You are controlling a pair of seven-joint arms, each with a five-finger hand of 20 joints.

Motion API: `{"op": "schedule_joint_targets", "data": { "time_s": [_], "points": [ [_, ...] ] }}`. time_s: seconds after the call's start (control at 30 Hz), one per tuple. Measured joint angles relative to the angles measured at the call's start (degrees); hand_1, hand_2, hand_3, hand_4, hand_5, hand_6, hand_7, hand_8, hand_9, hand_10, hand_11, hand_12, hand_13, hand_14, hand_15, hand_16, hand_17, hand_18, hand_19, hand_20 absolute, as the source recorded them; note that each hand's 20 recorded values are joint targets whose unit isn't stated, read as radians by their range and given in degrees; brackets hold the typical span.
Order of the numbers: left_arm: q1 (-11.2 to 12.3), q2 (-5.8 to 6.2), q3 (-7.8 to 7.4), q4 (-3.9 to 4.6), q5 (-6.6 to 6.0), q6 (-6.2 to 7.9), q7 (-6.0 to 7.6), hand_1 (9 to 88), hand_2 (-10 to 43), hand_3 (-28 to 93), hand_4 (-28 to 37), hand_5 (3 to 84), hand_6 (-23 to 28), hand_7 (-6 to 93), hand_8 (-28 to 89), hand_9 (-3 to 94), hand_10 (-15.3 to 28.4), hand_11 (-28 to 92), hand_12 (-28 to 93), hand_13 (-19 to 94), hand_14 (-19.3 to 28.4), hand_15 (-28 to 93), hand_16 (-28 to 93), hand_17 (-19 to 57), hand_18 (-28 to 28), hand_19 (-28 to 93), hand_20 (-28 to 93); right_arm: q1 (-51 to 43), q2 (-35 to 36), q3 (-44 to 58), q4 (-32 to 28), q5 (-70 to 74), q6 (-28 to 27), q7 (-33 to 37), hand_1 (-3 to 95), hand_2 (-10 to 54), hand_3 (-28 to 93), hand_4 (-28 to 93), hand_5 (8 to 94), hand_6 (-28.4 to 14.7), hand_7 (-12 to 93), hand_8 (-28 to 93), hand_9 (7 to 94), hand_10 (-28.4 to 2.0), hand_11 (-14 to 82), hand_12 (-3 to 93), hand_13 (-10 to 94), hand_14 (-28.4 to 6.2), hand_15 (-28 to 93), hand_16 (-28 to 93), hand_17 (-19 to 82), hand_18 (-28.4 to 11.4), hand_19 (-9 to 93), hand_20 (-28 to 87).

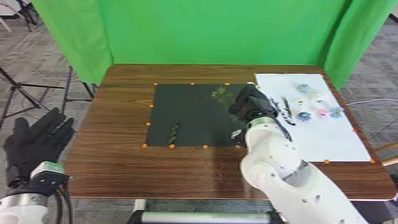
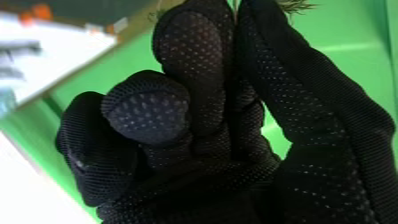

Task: Arrange flowers

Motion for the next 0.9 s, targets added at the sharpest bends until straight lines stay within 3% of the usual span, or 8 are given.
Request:
{"op": "schedule_joint_targets", "data": {
  "time_s": [0.13, 0.37, 0.67, 0.9],
  "points": [
    [-0.82, 0.01, 0.96, 0.33, 0.69, 0.05, -1.02, 25.5, 14.4, 67, -28.3, 39.4, 9.1, 16.8, -10, 31.3, 15.6, 23, 9, 21, 14.9, 37, -11, -5.5, 10.1, 30, 5, 0.38, -1.88, -1.68, 4.75, 1.44, -0.16, -0.5, 51.6, -8.4, 73, -24, 76.1, -2.9, 42, 22, 85.9, -13.0, 43.6, 33.4, 85, -7.5, 62, 37, 66, -15.6, 93, 47],
    [-2.47, 0.01, 1.72, 1.17, 0.41, -0.03, -1.82, 25.9, 14.4, 67, -28.3, 39.5, 9.1, 17.1, -10, 31.6, 15.6, 23, 9, 22, 14.8, 37, -11, -5.5, 10.2, 30, 5, -0.31, -2.99, -3.2, 7.86, 3.22, 3.87, -2.68, 50.9, -8.9, 74, -23, 76.2, -2.7, 43, 21, 86.0, -13.2, 43.9, 33.3, 86, -7.5, 62, 37, 66, -15.5, 93, 47],
    [-3.49, 0.06, 2.65, 1.33, 0.44, 0.74, -3.62, 26.0, 14.9, 67, -28.3, 40.0, 9.0, 17.8, -11, 31.8, 15.6, 24, 8, 22, 14.8, 38, -12, -5.3, 10.0, 30, 5, -2.05, -5.42, -3.83, 8.06, -0.61, -1.96, -1.89, 49.3, -9.5, 73, -20, 76.7, -2.8, 43, 21, 86.4, -13.2, 43.6, 33.1, 86, -7.6, 62, 37, 66, -15.8, 93, 47],
    [-5.5, 0.06, 4.74, 2.29, 0.51, 0.79, -4.53, 25.8, 14.9, 67, -28.3, 40.0, 9.1, 17.7, -11, 31.8, 15.6, 24, 8, 22, 14.7, 38, -12, -5.3, 10.0, 30, 5, -2.47, -7.55, -4.09, 7.74, 1.0, -2.43, -2.07, 49.2, -9.5, 72, -20, 76.8, -2.7, 43, 21, 86.6, -13.3, 43.3, 33.4, 86, -7.6, 62, 37, 66, -15.8, 93, 47]
  ]
}}
